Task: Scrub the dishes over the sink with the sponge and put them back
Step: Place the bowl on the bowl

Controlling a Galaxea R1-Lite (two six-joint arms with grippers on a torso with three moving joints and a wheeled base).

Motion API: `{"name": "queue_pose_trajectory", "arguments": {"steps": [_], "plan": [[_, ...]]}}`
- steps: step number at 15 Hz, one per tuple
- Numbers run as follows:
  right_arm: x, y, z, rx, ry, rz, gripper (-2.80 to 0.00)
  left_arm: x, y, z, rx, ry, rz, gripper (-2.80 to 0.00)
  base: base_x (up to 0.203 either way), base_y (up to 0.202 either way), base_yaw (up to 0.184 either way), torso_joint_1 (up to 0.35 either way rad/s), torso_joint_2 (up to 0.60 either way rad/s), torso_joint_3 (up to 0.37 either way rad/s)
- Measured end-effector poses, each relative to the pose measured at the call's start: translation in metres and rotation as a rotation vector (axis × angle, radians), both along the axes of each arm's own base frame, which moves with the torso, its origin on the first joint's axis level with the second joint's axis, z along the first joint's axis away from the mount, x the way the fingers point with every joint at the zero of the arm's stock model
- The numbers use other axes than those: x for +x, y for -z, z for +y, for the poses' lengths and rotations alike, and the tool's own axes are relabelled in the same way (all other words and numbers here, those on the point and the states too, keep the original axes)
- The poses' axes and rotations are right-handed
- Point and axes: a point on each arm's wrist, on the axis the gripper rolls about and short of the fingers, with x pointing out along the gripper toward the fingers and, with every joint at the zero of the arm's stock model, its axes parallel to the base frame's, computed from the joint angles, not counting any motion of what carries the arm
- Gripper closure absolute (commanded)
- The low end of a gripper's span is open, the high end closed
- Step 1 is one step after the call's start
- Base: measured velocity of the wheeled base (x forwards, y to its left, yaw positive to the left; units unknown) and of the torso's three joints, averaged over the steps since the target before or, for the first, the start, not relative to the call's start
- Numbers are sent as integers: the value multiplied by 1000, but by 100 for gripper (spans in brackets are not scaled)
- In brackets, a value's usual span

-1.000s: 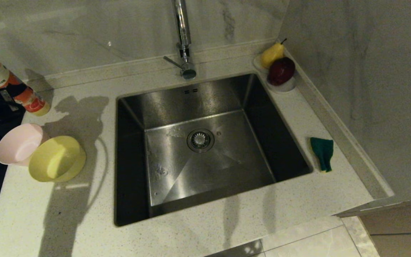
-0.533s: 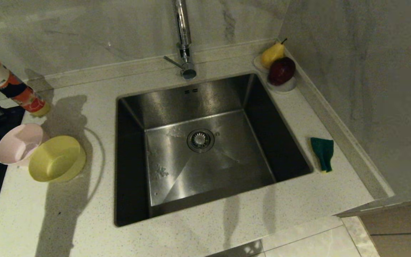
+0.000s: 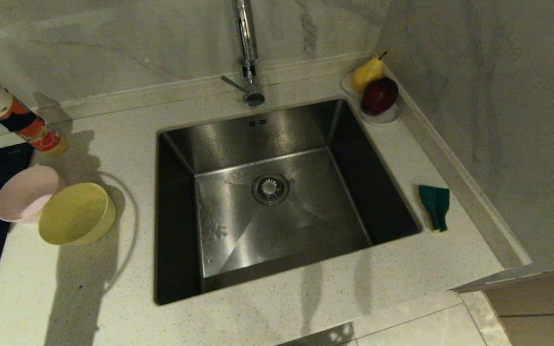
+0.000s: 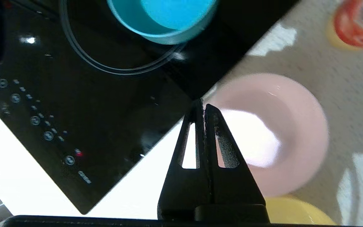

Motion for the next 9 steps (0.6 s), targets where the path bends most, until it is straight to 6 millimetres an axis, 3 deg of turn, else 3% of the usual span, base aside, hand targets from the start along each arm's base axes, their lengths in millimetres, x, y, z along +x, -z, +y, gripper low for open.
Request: {"name": "queue_pose_trajectory", "arguments": {"steps": [7,9], "plan": [[0,0,0,0,0,0,0,-9,-4,9,0,-25,-2,0,0,0,0,0,0,0],[0,0,0,0,0,0,0,-11,4,8,-43,29,19,0,0,0,0,0,0,0]]}}
